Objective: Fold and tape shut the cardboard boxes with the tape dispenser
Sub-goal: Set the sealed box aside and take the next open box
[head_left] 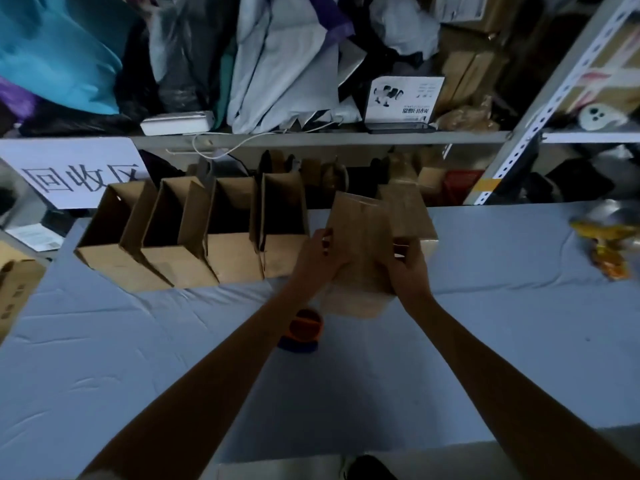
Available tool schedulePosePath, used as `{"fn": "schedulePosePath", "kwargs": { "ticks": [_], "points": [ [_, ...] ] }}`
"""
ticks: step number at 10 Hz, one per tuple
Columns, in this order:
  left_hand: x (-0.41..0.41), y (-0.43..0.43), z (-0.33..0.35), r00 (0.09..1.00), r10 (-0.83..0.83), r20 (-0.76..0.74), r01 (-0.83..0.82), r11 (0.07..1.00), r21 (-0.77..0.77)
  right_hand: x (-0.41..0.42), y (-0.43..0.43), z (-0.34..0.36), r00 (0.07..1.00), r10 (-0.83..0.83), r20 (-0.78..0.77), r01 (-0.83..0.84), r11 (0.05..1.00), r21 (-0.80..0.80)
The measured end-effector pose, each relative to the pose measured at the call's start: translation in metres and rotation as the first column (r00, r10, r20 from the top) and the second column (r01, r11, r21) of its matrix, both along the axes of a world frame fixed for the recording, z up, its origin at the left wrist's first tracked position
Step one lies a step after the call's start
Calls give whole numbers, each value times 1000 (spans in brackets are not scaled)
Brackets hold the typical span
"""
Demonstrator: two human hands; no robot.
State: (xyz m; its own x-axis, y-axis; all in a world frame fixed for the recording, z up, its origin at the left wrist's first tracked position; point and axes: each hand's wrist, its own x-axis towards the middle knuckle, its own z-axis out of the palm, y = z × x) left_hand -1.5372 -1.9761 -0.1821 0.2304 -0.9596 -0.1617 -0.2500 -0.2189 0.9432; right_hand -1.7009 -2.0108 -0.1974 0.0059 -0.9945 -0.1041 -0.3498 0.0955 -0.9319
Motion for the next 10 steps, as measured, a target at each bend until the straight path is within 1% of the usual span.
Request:
{"fn": "schedulePosePath", "kwargs": {
  "ticks": [1,2,3,4,5,6,7,8,9,10],
  "points": [
    [-4,-45,2,999,32,7,-32,999,4,2,-48,1,993,103,-49,-104,995,-11],
    [-6,-82,-5,997,69,-22,-69,998,8,4,-93,-1,953,208,-222,-224,973,-51],
    [-8,-116,-18,997,68,20,-69,998,15,7,-129,-10,905,320,-279,-342,939,-30],
    [-7,-145,-29,998,58,31,-61,991,117,12,-157,-24,862,370,-346,-405,914,-32],
    [-3,-164,-40,995,37,93,-57,973,225,18,-177,-41,768,464,-441,-495,867,50],
    [-2,-172,-60,988,25,154,-70,955,290,23,-185,-50,771,493,-403,-483,865,133],
    [-5,-170,-73,976,77,201,-139,939,315,25,-183,-56,739,485,-467,-485,865,131],
    [-9,-169,-80,961,37,272,-131,933,336,21,-180,-59,684,475,-554,-508,855,106],
    [-15,-164,-79,883,-48,466,-113,944,311,21,-176,-60,673,444,-591,-504,860,72],
    [-9,-154,-67,732,-32,681,-90,986,143,23,-171,-63,611,362,-704,-509,861,0]
  ]
}}
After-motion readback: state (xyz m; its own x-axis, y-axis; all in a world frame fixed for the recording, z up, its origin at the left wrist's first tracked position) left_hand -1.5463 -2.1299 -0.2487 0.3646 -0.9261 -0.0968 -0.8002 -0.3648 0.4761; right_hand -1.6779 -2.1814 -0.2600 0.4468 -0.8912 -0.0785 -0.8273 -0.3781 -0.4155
